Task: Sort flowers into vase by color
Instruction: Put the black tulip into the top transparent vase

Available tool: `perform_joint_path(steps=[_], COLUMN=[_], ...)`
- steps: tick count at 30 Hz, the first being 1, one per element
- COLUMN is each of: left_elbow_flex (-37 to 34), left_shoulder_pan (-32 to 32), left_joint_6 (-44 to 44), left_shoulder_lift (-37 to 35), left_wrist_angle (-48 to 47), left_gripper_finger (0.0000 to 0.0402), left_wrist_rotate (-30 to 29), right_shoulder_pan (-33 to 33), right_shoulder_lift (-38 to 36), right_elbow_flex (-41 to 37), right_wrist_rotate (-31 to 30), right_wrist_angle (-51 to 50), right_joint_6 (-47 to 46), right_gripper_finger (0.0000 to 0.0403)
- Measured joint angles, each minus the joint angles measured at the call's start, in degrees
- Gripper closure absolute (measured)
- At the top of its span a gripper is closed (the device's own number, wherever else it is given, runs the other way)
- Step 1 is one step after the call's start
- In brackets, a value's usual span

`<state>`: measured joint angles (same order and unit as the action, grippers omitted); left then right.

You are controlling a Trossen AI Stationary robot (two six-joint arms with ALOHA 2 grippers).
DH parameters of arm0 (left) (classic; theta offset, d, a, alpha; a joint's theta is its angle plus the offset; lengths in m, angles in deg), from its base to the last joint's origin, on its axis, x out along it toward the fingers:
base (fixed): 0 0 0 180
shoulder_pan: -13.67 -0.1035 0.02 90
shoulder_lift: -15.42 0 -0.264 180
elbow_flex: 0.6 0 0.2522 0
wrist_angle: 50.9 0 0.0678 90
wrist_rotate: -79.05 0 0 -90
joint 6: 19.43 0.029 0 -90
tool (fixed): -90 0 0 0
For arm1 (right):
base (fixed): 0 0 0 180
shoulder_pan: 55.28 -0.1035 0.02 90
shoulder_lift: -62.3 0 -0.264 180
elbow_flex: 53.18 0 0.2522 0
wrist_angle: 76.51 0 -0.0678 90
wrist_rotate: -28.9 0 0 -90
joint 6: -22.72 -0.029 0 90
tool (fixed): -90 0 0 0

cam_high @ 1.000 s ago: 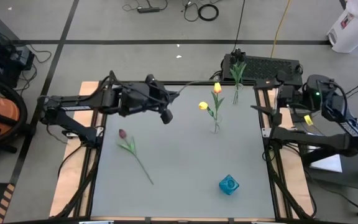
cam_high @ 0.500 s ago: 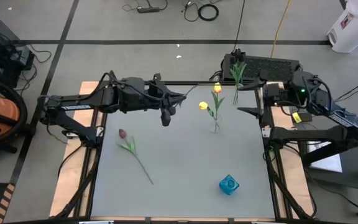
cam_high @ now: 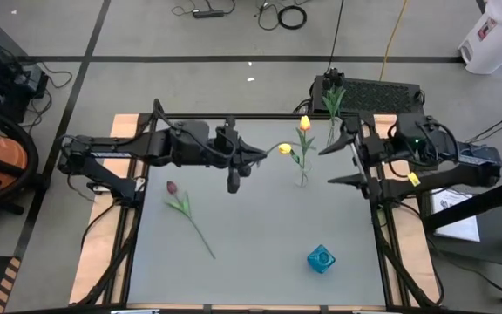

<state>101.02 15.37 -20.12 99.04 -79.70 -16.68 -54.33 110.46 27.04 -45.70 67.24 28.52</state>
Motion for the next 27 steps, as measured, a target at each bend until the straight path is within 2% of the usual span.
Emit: perform_joint_path(steps=[5,11,18,23,27], left_elbow_flex=[0.0,0.0,0.0,0.0,0.0], left_shoulder_pan=[1.8,2.2,2.6,2.3,1.2], left_joint_6=[0.1,-0.1,-0.5,-2.0,-4.0], left_shoulder_lift=[1.4,3.3,4.3,4.3,4.3], left_wrist_angle=[3.3,9.3,11.7,11.7,11.5], left_gripper_finger=[0.0394,0.0394,0.0394,0.0394,0.0394], left_wrist_rotate=[0.4,6.0,9.0,9.1,9.1], right_shoulder_pan=[-3.7,-5.4,-6.3,-8.6,-11.0], right_shoulder_lift=[2.5,6.1,6.7,5.6,5.5], right_elbow_flex=[0.0,0.0,0.0,0.0,0.0], right_wrist_rotate=[-0.1,-0.3,-1.4,-9.8,-20.6], right_wrist_angle=[4.9,7.5,7.0,4.4,-0.9], right_joint_6=[-0.7,-0.4,6.4,19.2,31.8], right_gripper_finger=[0.0085,0.0085,0.0085,0.0085,0.0085])
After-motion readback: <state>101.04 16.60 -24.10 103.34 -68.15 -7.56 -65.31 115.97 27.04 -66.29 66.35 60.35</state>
